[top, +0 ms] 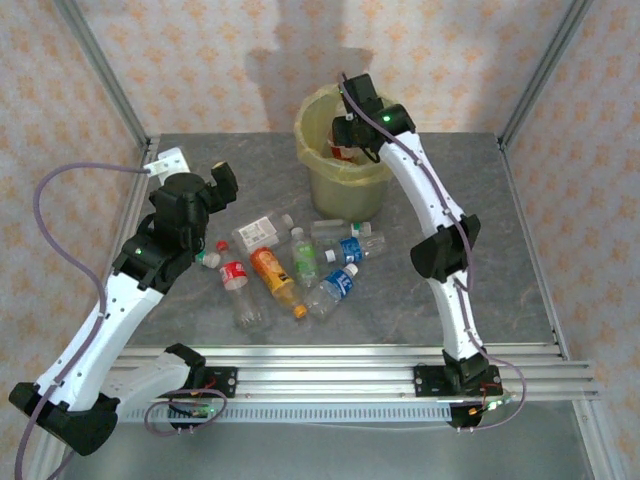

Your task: Put the plastic bottles in the bin

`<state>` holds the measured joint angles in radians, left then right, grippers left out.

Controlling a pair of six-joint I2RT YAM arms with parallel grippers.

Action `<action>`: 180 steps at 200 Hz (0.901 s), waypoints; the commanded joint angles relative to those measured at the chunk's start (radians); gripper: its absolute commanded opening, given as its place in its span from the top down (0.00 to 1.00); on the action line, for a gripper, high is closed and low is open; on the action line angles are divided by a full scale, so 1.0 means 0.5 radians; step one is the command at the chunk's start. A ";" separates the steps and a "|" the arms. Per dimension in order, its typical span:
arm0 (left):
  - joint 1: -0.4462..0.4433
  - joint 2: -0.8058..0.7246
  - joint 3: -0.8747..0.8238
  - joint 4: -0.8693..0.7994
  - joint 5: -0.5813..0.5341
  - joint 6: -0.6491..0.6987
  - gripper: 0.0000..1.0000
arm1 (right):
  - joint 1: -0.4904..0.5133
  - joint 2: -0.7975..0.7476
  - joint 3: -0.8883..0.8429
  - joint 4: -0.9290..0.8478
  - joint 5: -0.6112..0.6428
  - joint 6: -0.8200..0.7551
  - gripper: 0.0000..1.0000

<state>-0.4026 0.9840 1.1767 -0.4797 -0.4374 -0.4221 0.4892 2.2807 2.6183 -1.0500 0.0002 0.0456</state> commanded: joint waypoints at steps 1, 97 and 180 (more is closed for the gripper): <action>0.029 -0.050 -0.030 -0.059 -0.102 -0.026 0.00 | -0.032 0.053 0.047 -0.061 -0.021 -0.036 0.57; 0.047 -0.055 -0.040 -0.128 -0.129 -0.064 0.00 | -0.081 0.197 0.047 -0.127 -0.038 -0.057 0.32; 0.148 -0.048 -0.091 -0.322 -0.264 -0.286 0.00 | -0.083 0.182 0.109 -0.142 -0.049 -0.070 0.17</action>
<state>-0.3538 0.9710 1.1507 -0.5831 -0.5182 -0.4992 0.4484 2.3726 2.6186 -1.0931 -0.0296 0.0204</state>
